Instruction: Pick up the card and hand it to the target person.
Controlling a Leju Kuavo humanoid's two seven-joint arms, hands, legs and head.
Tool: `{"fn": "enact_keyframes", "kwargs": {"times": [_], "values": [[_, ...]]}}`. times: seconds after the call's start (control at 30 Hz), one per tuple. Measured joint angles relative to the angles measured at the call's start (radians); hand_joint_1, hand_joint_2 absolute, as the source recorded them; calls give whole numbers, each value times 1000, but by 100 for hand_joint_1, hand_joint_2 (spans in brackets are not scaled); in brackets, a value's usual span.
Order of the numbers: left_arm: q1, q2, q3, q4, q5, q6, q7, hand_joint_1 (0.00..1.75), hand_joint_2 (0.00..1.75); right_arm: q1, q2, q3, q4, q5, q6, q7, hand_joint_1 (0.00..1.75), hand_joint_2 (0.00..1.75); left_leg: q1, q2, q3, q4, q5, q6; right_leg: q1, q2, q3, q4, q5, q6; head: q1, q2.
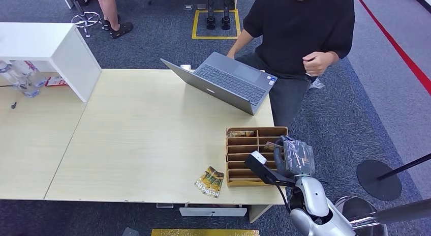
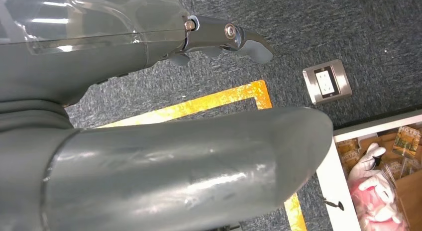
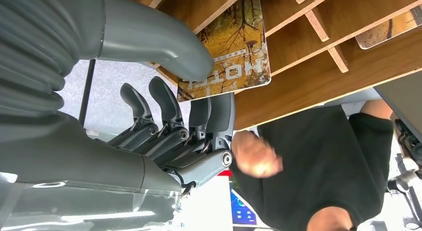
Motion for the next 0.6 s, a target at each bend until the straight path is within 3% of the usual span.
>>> {"fn": "enact_keyframes", "kwargs": {"times": [0.27,0.47,0.6], "values": [[0,0,0,0,0,1,3,0,0,0,-16,-17,-29,18,11,-2,143,175,0,0,0,0,0,0,0,0,0,0,0,0,0,0],[1,1,0,0,2,1,-2,0,0,-12,-57,-28,-146,33,126,-24,144,175,0,0,0,0,0,0,0,0,0,0,0,0,0,0],[1,1,0,0,2,1,-6,0,0,-16,-75,-36,-206,34,149,-27,148,175,0,0,0,0,0,0,0,0,0,0,0,0,0,0]]}}
